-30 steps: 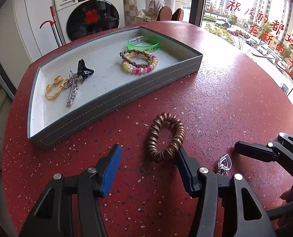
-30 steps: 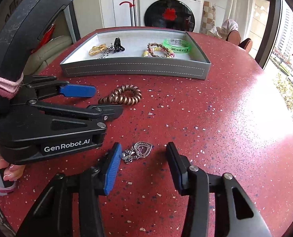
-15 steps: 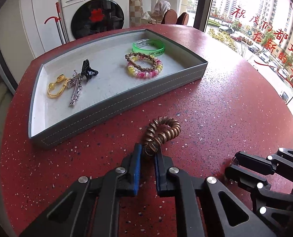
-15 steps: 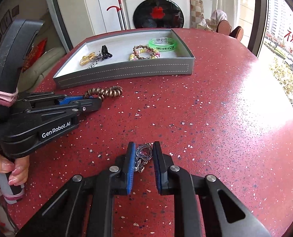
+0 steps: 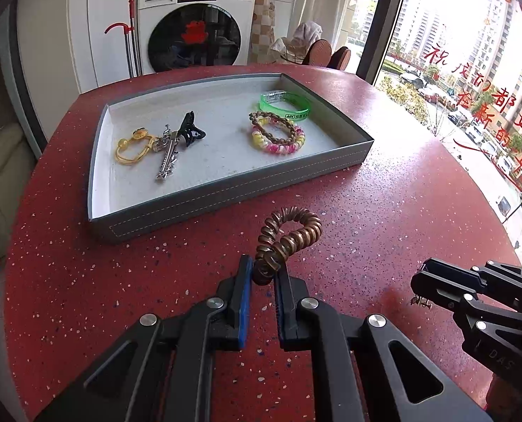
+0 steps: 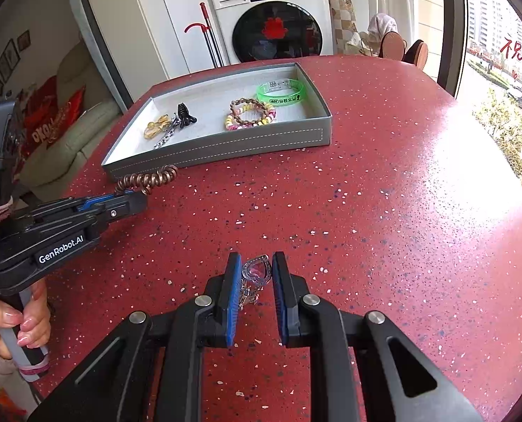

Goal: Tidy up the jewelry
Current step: 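Carry the heart pendant into the tray with the right tool while the left carries the coil hair tie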

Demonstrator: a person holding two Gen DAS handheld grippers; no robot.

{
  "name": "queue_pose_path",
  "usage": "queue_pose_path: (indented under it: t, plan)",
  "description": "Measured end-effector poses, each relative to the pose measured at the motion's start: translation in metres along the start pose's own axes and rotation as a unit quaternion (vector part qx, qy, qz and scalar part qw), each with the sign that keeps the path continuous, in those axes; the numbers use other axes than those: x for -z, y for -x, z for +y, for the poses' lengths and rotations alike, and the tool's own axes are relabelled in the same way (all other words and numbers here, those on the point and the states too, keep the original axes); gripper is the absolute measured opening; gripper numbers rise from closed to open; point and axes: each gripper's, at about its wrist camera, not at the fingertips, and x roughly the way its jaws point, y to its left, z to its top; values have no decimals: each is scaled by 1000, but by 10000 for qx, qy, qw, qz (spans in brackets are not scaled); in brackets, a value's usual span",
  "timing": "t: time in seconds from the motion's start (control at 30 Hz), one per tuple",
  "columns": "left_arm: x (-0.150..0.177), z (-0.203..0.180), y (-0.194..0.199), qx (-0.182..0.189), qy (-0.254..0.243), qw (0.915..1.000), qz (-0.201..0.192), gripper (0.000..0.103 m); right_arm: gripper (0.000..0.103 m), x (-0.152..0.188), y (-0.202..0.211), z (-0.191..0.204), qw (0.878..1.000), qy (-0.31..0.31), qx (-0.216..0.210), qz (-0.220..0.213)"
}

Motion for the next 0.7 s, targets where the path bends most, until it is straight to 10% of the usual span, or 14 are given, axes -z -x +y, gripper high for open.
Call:
queue_pose_path:
  t: [0.7]
  plan:
    - [-7, 23, 31, -79, 356, 9986, -386, 30, 19, -31, 5, 7, 9997, -39, -226, -65]
